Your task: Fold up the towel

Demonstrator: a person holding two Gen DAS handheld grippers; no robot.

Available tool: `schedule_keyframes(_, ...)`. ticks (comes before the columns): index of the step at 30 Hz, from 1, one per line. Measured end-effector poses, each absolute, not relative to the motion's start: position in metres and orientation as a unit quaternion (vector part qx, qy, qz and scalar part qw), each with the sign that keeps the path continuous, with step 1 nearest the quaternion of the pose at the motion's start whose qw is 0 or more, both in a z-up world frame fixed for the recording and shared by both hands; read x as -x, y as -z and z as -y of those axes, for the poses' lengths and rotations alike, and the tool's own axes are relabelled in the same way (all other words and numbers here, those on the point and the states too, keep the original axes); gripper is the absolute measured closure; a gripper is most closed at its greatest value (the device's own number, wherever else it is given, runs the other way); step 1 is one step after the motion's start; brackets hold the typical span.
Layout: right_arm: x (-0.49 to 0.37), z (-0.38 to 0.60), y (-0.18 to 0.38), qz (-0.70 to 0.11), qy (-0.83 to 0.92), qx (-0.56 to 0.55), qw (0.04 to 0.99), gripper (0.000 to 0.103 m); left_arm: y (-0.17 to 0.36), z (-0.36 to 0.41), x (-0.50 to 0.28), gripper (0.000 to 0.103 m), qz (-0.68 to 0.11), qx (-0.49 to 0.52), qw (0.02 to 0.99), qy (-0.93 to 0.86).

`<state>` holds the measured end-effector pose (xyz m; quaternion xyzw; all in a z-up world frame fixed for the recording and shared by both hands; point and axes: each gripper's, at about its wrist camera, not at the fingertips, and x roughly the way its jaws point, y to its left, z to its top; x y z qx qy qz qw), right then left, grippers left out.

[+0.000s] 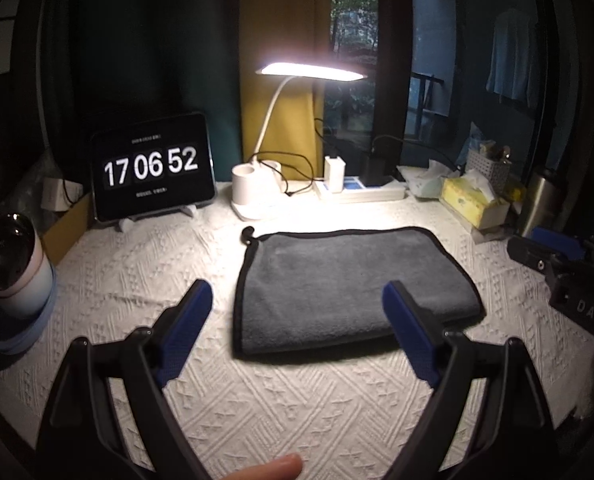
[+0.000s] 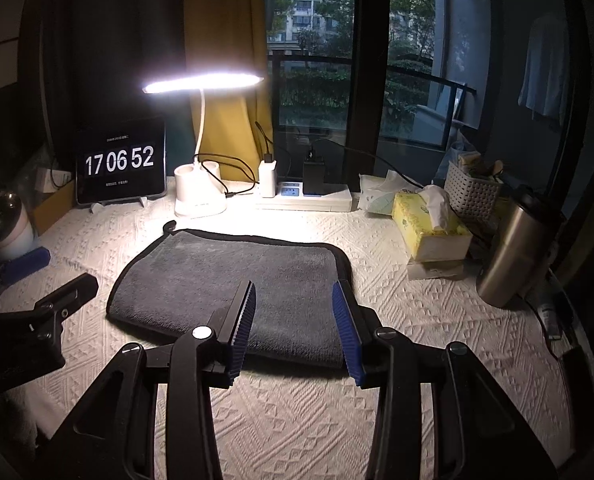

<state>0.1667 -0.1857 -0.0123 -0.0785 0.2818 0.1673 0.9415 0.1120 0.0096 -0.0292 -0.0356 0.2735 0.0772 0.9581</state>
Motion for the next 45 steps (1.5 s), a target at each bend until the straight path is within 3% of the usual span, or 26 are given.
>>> schedule_keyframes(5,-0.152,0.191,0.010,-0.274,-0.165,0.074,0.945,0.052,0.029,-0.010,-0.099,0.013,-0.270,0.041,0.960,-0.066)
schedule_keyframes(17,-0.115,0.193,0.004,-0.241,-0.163,0.086,0.953,0.051,0.027,-0.006,-0.063,0.012,-0.257,0.035,0.964,-0.061)
schedule_keyframes(45,-0.031,0.207,0.002,-0.189,-0.152,0.074,0.967,0.051,0.008,-0.010,0.033,0.012,-0.126,0.018,0.990,-0.057)
